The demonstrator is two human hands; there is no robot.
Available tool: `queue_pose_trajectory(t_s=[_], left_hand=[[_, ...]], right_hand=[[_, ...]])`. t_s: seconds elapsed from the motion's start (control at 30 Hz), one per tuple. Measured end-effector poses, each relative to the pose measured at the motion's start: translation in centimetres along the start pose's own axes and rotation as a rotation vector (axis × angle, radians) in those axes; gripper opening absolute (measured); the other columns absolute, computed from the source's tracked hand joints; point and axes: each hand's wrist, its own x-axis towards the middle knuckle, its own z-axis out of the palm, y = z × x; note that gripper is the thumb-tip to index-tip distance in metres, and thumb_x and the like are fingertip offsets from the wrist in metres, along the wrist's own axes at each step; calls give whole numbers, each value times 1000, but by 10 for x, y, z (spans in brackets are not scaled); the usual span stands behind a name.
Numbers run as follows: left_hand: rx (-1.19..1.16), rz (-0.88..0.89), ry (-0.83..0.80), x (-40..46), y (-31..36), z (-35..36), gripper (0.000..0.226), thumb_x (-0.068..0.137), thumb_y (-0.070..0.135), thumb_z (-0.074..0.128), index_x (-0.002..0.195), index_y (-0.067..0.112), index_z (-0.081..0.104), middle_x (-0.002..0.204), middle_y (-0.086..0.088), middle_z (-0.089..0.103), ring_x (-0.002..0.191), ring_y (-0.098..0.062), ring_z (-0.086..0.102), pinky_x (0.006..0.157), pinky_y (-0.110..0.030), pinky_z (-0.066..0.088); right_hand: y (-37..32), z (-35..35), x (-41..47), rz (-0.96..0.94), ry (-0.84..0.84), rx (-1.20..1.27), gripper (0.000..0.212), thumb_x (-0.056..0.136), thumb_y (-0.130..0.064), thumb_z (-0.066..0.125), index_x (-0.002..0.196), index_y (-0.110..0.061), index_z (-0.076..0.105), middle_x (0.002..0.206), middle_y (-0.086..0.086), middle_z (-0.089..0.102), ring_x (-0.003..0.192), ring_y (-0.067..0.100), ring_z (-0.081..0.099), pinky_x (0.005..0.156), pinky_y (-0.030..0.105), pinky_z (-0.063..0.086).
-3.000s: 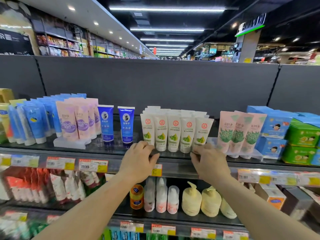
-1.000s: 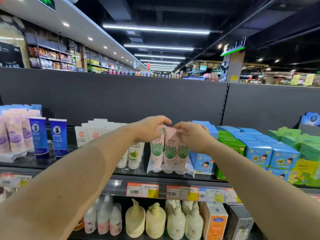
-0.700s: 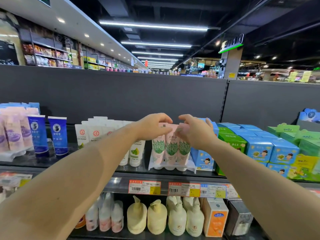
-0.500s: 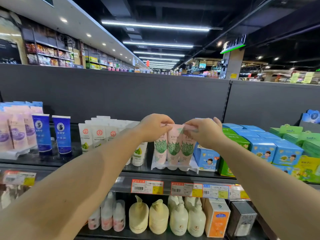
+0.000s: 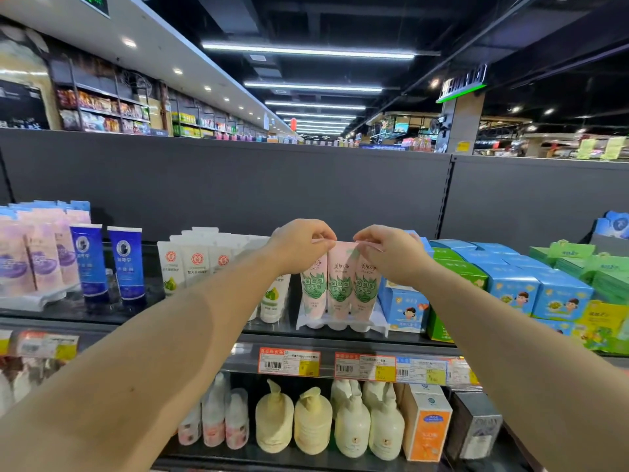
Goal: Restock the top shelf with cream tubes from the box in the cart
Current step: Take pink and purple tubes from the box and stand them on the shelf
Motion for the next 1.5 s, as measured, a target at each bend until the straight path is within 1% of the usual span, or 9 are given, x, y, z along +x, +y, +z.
queue_pose_trajectory(t_s=[0.23, 0.37, 0.47, 0.6, 0.7, 0.8, 0.9, 1.17, 1.5], left_hand=[[85, -44, -35, -9, 10, 1, 33, 102, 31, 37, 131, 30, 54, 131, 10, 58, 124, -16, 49, 110, -42, 31], [217, -31, -36, -13, 15, 1, 43, 101, 30, 36, 143, 21, 42, 142, 0, 52, 133, -23, 43, 112, -41, 29], [200, -30, -7, -15, 11, 0, 52, 97, 30, 45, 147, 19, 36, 150, -1, 43, 139, -23, 36, 115, -43, 28], [83, 32, 267, -34, -1, -4, 46, 94, 17, 48, 140, 16, 46, 141, -1, 51, 132, -21, 42, 110, -37, 33], [87, 105, 449, -66, -17, 5, 19, 96, 19, 50, 107, 16, 65, 103, 1, 66, 96, -15, 57, 78, -22, 41], [224, 66, 249, -88, -41, 27, 20, 96, 27, 48, 89, 23, 67, 84, 5, 67, 77, -13, 57, 61, -24, 34], [311, 10, 58, -96, -56, 48, 29, 96, 34, 45, 100, 23, 71, 94, 3, 73, 86, -19, 64, 71, -31, 48], [427, 38, 42, -98, -58, 71, 38, 99, 39, 36, 108, 23, 70, 94, -1, 71, 87, -22, 62, 77, -34, 48], [382, -21, -19, -106, -55, 66, 34, 98, 37, 39, 117, 23, 63, 106, -1, 69, 104, -24, 58, 88, -37, 42]], right_hand=[[-1, -1, 4, 11, -66, 6, 24, 100, -26, 39, 111, -35, 58, 83, -23, 57, 85, 10, 54, 107, 46, 32], [-1, -6, 1, 20, -93, -48, 36, 101, -21, 35, 131, -35, 49, 122, -11, 62, 116, 18, 53, 118, 53, 11], [-1, -3, -2, 26, -37, -108, 39, 101, -28, 39, 139, -30, 43, 128, -9, 60, 127, 21, 46, 117, 52, 0], [3, 1, -22, -32, 296, -45, 34, 93, -29, 54, 127, -27, 55, 115, -7, 63, 116, 21, 51, 108, 44, 28], [11, 10, -55, -75, 450, 19, 12, 92, -25, 59, 101, -20, 65, 86, -8, 63, 86, 19, 58, 74, 32, 43], [23, 26, -78, 96, 91, -206, 17, 93, -35, 56, 93, -21, 63, 85, -2, 67, 76, 21, 59, 62, 27, 44], [32, 43, -85, 127, -97, -470, 21, 93, -39, 52, 103, -24, 63, 94, -1, 70, 86, 23, 65, 65, 28, 49], [37, 60, -79, 187, -20, -477, 22, 93, -15, 54, 108, -26, 66, 97, 0, 71, 88, 22, 66, 65, 30, 53], [34, 59, -82, 161, 40, -413, 23, 98, -36, 49, 112, -27, 65, 98, -2, 71, 86, 20, 66, 63, 28, 51]])
